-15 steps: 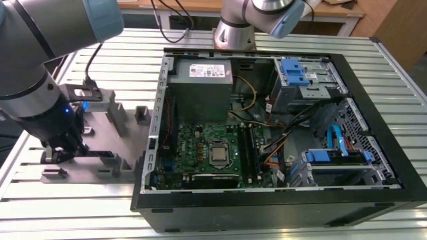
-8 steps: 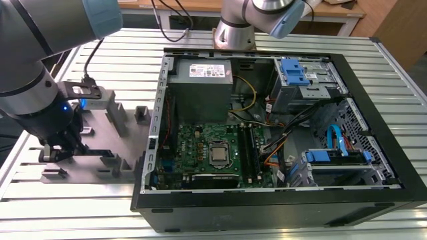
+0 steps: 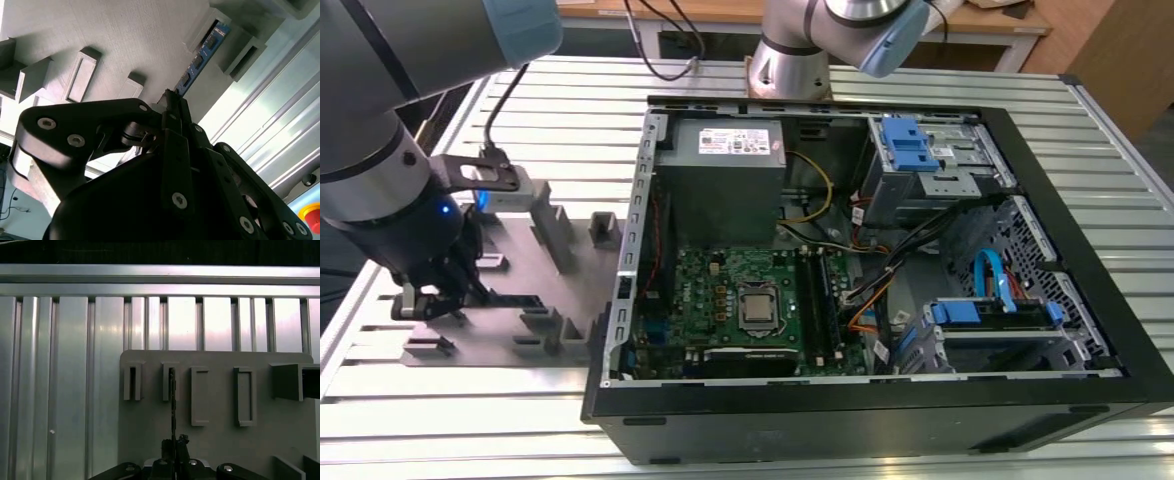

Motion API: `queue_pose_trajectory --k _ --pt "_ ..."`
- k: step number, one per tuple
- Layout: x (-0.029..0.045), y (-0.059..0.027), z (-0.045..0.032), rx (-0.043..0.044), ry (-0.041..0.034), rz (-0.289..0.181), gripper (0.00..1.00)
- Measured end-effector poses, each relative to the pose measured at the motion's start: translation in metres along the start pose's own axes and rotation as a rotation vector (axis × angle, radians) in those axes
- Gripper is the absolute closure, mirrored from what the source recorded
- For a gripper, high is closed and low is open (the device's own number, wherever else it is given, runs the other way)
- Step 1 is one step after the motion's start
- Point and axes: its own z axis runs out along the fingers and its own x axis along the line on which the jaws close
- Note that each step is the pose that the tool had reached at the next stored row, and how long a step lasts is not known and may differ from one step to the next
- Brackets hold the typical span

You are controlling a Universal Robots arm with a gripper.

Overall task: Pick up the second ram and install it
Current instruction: 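Pick up the second ram and move it above second insertion slot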

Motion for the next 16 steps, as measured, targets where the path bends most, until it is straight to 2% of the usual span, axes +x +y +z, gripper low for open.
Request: queue_pose_trajectory --k 16 --pt "-0.0007 0.0009 -0.0202 -0.0001 -0.0029 0.0 0.89"
